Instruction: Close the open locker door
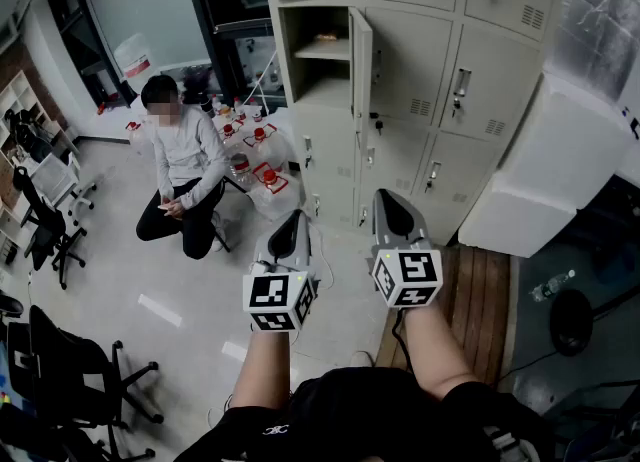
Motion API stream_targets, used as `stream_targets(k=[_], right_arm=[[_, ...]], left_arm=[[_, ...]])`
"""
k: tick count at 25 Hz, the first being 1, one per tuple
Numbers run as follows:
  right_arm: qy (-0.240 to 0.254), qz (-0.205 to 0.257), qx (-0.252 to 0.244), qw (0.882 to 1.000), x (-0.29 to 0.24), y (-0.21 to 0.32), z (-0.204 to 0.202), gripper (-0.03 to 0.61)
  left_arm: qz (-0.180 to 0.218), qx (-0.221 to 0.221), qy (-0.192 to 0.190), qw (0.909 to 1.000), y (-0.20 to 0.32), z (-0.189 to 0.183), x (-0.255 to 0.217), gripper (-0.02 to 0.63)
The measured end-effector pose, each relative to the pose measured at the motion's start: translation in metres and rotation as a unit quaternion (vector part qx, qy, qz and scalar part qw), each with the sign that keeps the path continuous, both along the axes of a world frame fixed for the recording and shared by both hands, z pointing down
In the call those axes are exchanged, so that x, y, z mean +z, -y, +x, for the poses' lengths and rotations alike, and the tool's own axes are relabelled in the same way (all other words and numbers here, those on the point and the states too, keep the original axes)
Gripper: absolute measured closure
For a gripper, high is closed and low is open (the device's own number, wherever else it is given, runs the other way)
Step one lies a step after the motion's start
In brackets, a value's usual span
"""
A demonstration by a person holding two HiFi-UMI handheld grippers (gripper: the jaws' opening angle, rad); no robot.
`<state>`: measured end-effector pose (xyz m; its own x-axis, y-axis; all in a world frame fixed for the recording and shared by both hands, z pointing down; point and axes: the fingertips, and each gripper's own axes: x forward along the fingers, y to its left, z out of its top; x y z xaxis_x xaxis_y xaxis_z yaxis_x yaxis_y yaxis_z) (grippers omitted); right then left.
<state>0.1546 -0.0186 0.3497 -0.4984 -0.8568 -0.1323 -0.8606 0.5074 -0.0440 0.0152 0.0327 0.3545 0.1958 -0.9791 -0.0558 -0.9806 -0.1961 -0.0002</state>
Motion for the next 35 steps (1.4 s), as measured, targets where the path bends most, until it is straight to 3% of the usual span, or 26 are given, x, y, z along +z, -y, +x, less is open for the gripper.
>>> stream_targets(k=[23,35], right_arm=[[-0.004,0.000,-0.012,1.000,0.000,0.063,0.025,0.571],[-0.020,0.002,0.017,1.000,0.001,0.131,0.006,0.570]], left_arm=[[0.002,-0.009,0.007,0.9999,0.060,0.037,-0.003,0.614],[0.004,0.021,-0.010,0.9997,0.138,0.016,0.002,0.614]])
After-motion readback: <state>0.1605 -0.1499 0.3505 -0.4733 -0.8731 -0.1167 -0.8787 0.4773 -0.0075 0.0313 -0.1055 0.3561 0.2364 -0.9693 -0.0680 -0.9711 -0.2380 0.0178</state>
